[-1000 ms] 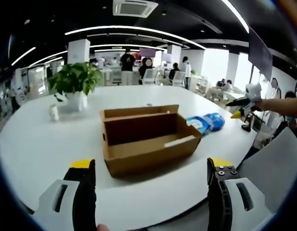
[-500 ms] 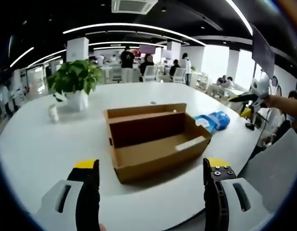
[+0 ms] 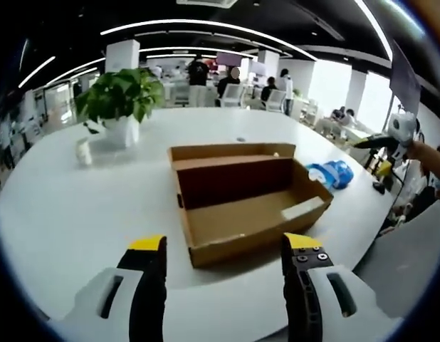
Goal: Operate the shoe box by opening the lid, removing the specified soft item, and placing it in the target area until the item is outside and the box remains undamaged.
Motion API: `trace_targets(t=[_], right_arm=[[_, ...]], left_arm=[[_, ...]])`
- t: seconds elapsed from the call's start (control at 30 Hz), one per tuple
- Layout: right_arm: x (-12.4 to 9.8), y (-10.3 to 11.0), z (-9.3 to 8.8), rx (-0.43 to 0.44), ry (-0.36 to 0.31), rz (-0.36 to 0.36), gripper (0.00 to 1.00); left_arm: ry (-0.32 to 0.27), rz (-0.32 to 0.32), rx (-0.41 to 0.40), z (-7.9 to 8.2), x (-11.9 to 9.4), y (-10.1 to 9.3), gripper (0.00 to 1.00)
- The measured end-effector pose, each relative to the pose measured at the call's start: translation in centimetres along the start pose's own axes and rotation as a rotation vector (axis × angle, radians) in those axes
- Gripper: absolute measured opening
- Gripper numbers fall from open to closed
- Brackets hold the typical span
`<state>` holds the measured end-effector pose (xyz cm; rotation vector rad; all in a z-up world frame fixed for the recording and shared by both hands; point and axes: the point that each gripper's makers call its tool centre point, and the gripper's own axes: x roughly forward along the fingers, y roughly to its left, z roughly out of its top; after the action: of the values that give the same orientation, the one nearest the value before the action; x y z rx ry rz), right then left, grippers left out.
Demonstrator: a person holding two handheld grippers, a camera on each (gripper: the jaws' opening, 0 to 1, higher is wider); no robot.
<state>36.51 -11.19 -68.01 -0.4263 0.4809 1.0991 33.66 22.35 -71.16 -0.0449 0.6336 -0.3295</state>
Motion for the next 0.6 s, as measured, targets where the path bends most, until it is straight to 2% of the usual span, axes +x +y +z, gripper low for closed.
trace_targets(t=[0.23, 0.33, 0.53, 0.6], right_arm=[[1.3, 0.7, 0.5, -0.021, 0.005, 0.044, 0.59], [1.7, 1.2, 0.8, -0.037, 0.004, 0.075, 0.55], [2.2, 1.5, 1.2, -0.037, -0.012, 0.096, 0.48], [2.5, 1.9, 1.5, -0.027, -0.022, 0.11, 0.47]], left_arm=[[0.046, 0.02, -0.038, -0.3, 1.3, 1.3, 0.56], [0.074, 0.03, -0.057, -0.8, 1.8, 2.0, 0.47], [0.102, 0.048, -0.154, -1.0, 2.6, 3.1, 0.35], [0.117, 0.051, -0.158, -1.2, 2.8, 3.3, 0.31]])
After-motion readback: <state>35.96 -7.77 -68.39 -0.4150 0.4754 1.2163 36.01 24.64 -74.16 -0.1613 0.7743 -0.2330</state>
